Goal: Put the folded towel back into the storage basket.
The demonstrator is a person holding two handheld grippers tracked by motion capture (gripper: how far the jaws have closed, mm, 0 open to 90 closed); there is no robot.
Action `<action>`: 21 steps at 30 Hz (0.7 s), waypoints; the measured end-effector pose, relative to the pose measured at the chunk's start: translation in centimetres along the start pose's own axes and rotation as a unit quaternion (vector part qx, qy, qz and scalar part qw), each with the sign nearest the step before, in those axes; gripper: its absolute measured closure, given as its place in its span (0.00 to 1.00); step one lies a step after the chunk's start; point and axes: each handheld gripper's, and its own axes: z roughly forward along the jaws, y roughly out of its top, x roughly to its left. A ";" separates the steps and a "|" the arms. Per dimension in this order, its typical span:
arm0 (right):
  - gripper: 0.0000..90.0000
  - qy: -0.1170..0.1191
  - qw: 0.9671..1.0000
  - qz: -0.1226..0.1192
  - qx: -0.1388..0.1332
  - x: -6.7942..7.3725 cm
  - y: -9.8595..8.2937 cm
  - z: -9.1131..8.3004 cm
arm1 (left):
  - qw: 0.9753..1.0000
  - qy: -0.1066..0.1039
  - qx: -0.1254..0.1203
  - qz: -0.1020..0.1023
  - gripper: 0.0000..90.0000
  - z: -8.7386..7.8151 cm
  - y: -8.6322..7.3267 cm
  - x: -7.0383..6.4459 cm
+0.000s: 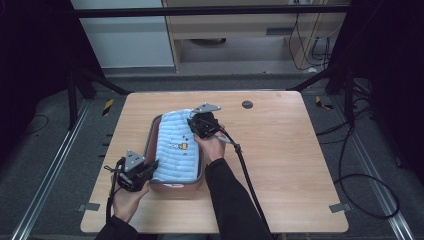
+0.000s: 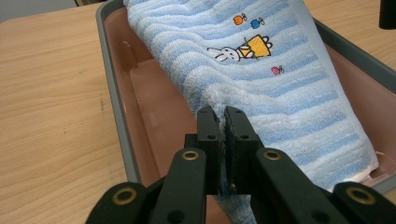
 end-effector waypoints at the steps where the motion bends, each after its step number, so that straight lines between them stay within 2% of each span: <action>1: 0.91 0.000 1.000 0.000 0.001 0.0 -0.1 0.0 | 1.000 0.000 0.002 0.000 0.95 0.0 0.0 0.0; 5: 0.90 -0.001 1.000 0.001 0.009 -0.1 -0.5 0.2 | 1.000 -0.001 0.009 -0.001 0.93 0.2 -0.1 0.0; 11: 0.82 -0.005 1.000 -0.007 0.029 0.0 -1.1 0.5 | 1.000 0.004 0.005 -0.008 0.84 0.1 -0.1 0.3; 15: 0.75 -0.010 1.000 -0.001 0.024 -0.3 -1.2 0.2 | 1.000 0.007 -0.005 -0.012 0.83 -0.3 0.1 0.5; 21: 0.69 -0.018 1.000 0.001 -0.008 -0.7 -0.5 -1.5 | 1.000 0.010 -0.019 -0.013 0.83 -1.0 0.4 0.7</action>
